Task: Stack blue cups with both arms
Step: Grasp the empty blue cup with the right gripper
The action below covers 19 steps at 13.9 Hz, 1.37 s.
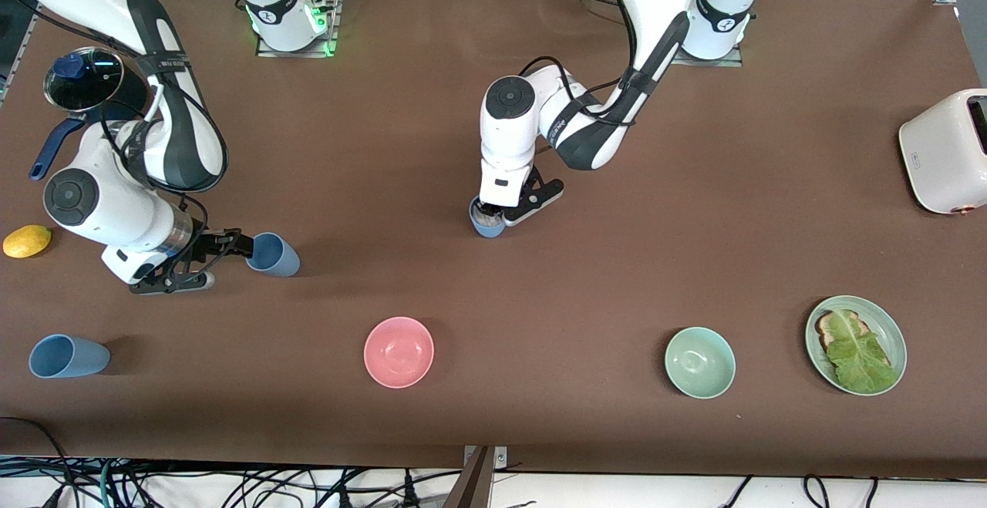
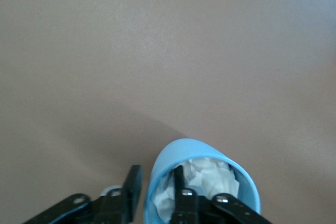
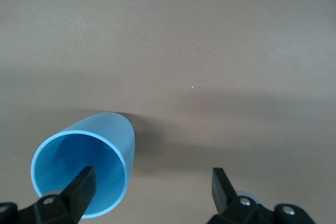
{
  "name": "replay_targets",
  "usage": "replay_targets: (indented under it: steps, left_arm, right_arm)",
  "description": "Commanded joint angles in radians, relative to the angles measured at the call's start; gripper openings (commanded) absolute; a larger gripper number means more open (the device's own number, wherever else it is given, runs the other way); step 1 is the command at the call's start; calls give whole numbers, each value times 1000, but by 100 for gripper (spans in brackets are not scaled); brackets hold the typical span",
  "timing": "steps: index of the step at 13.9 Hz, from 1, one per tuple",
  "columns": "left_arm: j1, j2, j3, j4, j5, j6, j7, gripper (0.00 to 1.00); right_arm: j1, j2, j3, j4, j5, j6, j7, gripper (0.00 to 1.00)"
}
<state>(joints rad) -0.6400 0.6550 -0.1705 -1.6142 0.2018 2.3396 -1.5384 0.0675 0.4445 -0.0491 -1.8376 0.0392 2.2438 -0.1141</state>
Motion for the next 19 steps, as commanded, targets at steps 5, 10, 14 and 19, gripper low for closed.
replay_targets:
  steps: [5, 10, 14, 19]
  left_arm:
    - [-14, 11, 11, 33, 122, -2, 3, 100]
    - [-4, -47, 9, 33, 110, -26, 87, 100]
    - [11, -103, 6, 34, 108, -104, 203, 100]
    - [72, -184, 0, 74, 38, -253, 504, 100]
  right_arm:
    - [-8, 17, 11, -25, 53, 30, -21, 88]
    - [-8, 17, 21, -25, 53, 26, -19, 62]
    - [-5, 19, 25, -23, 67, 26, -18, 46]
    - [-6, 31, 25, -22, 71, 30, -16, 18]
